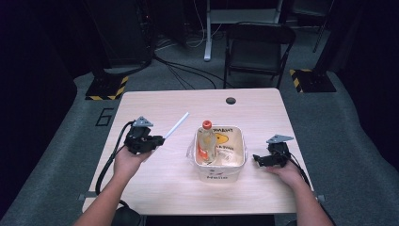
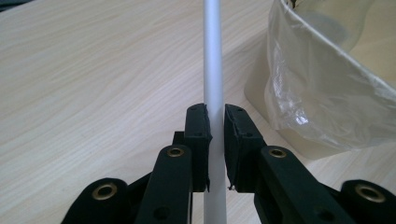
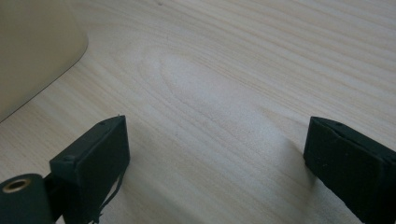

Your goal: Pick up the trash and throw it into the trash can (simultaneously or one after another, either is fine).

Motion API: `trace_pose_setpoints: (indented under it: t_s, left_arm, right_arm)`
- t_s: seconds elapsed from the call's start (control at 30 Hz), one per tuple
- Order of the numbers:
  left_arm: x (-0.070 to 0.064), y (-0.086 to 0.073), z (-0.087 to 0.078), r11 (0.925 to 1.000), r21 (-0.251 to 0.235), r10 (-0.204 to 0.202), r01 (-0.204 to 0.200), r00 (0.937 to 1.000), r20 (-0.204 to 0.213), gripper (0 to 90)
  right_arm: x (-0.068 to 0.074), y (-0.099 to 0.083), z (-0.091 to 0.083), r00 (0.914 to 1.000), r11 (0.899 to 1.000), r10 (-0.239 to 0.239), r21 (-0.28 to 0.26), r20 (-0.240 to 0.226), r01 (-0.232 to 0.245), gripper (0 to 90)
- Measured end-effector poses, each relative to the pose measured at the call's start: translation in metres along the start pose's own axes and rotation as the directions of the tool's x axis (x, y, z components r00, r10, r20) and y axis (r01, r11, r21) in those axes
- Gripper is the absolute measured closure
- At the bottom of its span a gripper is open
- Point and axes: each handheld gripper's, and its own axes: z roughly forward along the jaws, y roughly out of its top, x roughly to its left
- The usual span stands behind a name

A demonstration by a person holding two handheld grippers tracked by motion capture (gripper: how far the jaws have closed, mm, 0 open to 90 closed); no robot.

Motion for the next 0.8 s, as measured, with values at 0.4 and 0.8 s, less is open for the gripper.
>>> trace_pose_setpoints:
  t_s: [0.4,0.8]
  left_arm:
    - [-0.007,0.012,-0.016,0.9991,-0.023,0.035,-0.035,0.9993,0.016,80.1]
    - [-0.020,0.021,-0.027,0.9971,-0.023,0.073,-0.072,0.9962,0.047,80.1]
  right_arm:
    - [0.000,0.000,0.000,1.0000,1.000,0.000,0.000,0.000,0.000,6.2]
    - [0.000,0.000,0.000,1.0000,1.000,0.000,0.000,0.000,0.000,6.2]
